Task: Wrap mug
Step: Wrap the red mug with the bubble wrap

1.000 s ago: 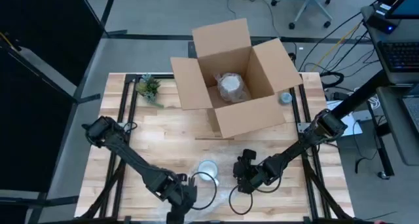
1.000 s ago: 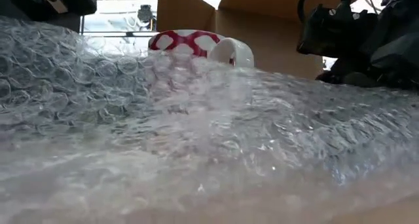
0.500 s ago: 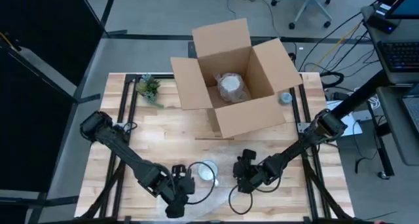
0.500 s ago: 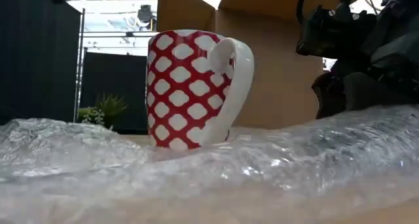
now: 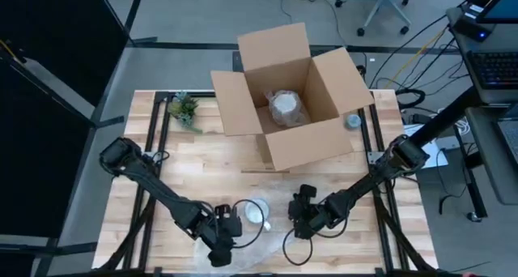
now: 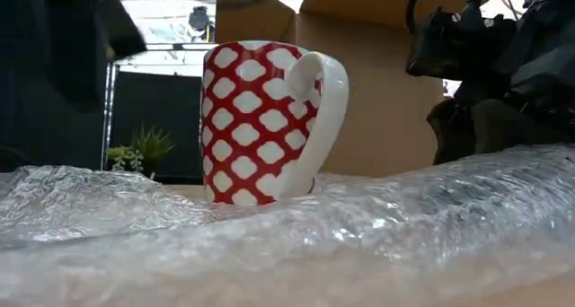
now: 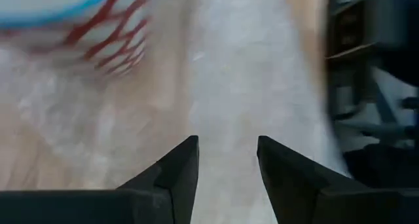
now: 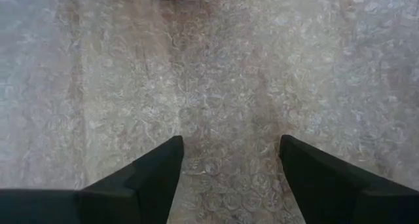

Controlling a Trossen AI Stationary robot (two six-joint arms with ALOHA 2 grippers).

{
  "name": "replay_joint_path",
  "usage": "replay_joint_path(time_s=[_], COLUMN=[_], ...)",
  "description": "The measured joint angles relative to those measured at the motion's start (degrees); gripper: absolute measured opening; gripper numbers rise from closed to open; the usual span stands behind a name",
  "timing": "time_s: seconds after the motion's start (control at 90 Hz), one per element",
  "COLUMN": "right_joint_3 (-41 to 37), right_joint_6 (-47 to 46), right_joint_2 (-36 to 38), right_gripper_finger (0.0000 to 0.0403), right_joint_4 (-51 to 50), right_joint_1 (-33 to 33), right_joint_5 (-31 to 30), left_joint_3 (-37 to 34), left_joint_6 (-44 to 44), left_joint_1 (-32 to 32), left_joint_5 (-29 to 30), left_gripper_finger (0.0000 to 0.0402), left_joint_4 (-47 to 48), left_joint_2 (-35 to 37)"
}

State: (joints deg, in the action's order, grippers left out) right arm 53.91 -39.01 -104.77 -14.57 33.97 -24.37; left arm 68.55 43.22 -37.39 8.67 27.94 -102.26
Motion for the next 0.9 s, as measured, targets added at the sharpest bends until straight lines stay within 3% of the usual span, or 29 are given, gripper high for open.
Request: replay_joint_path(time_s=[0.367,0.478,0.7,0.9], right_joint_3=[-0.02,-0.11,-0.09,-1.03], right_joint_6=[0.71,0.41,1.79,5.45], right_joint_2=[0.69,4.07,11.74,8.02], right_gripper_finger=[0.0242,0.0242,0.0242,0.0242], right_joint_4=[-0.31,-1.93,-8.36,-1.86], right_joint_1=[-0.41,-1.14,-0.99,-1.87], right_joint_5=[1.8,5.61,6.74,6.71], left_joint_3=[-3.83,-5.56,-7.5,-11.92], left_joint_6=[1.49,1.51,2.84,2.99], left_joint_1=[0.02,0.02,0.08,-0.27], left_joint_5=[1.42,2.19,4.85,5.49], left_gripper_finger=[0.0143,0.0143,0.0143,0.0143], left_joint_4=[-3.84,-5.37,-5.97,-13.18], left_joint_2=[0.07,0.07,0.02,0.0])
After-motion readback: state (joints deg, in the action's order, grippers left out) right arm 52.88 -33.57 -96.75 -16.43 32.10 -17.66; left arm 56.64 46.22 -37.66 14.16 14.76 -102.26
